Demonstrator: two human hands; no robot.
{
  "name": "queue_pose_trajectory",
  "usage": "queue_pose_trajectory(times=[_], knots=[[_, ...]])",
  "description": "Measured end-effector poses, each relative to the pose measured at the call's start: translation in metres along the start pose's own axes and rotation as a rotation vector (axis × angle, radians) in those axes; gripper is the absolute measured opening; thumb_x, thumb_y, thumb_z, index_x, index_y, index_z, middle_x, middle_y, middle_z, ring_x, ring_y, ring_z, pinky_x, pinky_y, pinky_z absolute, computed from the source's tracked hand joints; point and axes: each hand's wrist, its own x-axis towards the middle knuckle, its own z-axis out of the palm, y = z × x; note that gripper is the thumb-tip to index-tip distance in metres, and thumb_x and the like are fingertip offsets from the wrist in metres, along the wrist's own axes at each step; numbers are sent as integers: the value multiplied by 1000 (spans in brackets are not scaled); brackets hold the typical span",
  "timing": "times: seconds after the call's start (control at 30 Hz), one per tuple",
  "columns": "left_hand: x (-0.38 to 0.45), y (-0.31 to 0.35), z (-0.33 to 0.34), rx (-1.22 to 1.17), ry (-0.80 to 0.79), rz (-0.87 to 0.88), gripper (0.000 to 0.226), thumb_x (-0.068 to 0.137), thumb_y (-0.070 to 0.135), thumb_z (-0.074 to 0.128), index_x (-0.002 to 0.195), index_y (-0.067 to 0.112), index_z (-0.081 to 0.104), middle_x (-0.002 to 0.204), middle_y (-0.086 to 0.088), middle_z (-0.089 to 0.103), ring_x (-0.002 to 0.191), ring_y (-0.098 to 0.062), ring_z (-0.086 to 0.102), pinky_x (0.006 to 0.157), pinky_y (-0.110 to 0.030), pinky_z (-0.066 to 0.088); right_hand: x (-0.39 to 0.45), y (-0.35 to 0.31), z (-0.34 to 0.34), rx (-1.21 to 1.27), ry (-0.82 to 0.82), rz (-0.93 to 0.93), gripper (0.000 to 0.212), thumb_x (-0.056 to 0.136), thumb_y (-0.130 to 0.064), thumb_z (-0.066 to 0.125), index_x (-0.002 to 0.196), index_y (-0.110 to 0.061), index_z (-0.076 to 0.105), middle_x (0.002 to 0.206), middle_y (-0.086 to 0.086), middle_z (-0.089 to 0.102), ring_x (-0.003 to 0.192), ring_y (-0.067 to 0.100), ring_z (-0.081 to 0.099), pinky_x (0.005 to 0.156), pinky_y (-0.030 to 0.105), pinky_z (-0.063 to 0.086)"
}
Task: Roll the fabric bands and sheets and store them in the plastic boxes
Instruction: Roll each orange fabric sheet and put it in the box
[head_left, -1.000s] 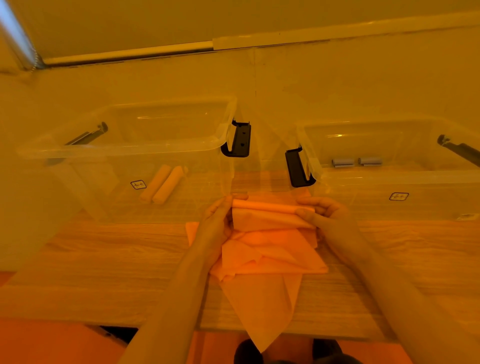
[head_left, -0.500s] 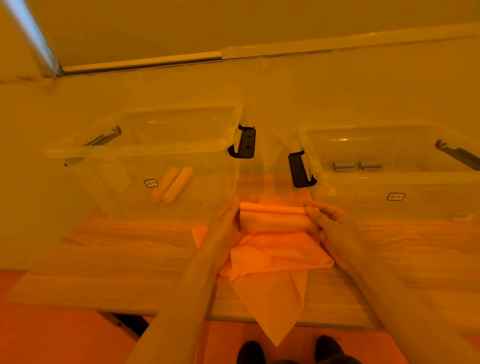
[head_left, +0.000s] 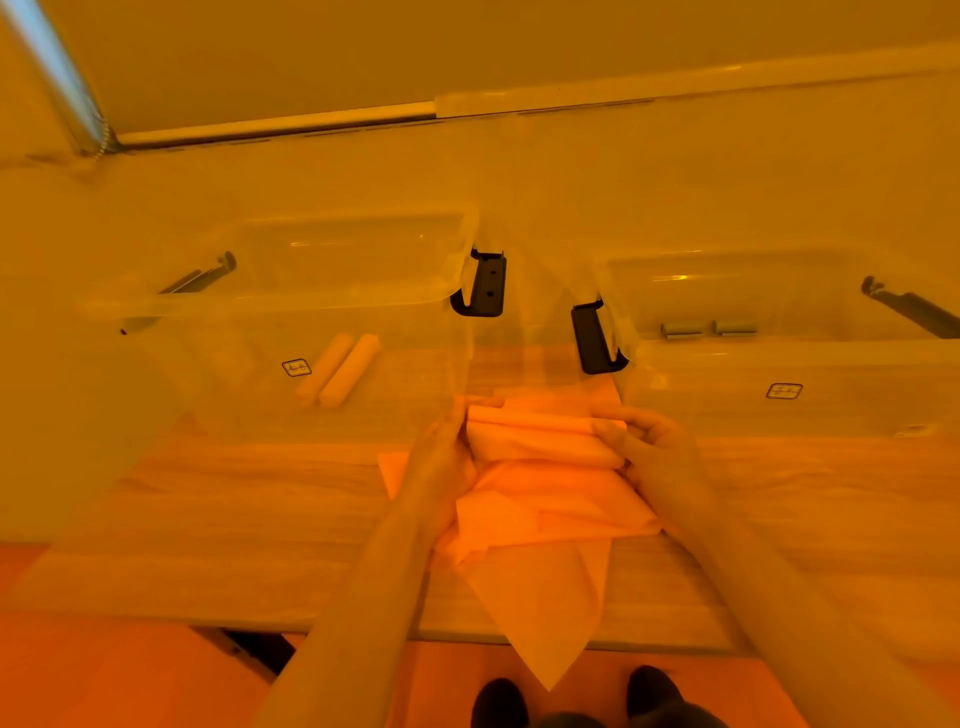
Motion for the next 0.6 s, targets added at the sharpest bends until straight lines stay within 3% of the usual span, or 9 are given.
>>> queue_pose_trajectory(times=[0.17,0.23,0.37,0.5,0.6], knots=[[-4,-3,0,167,44,97,15,87,21,60,86,16,74,93,-2,72,92,-18,64,79,-38,52,3,4,1,31,69,-56,22,86,-10,66,107,-18,66,97,3,71,76,10,68,53,19,54],[-6,-3,1,257,83,158,16,91,18,58,90,19,74,96,3,72,96,-15,63,83,-35,51,4,6,1,33,136,-78,29,84,-11,69,112,-16,64,100,4,71,78,11,67,52,18,53],[-7,-8,0,490,151,296,13,90,23,62,94,31,71,101,9,69,98,-9,63,78,-25,50,5,9,0,-16,250,-136,31,84,-12,69,114,-16,64,96,1,69,57,-5,60,44,11,46],[-7,-11,-2,516,176,345,15,91,19,62,100,28,69,104,12,67,102,-6,61,87,-29,51,6,9,0,-18,305,-165,30,85,-12,68,112,-23,62,95,-7,66,72,5,60,48,9,48],[-7,-11,-2,520,178,346,16,91,19,61,98,31,68,104,9,68,100,-8,62,82,-26,52,8,11,-2,-42,316,-172,31,86,-13,67,117,-19,63,99,-1,66,69,4,59,46,7,45]])
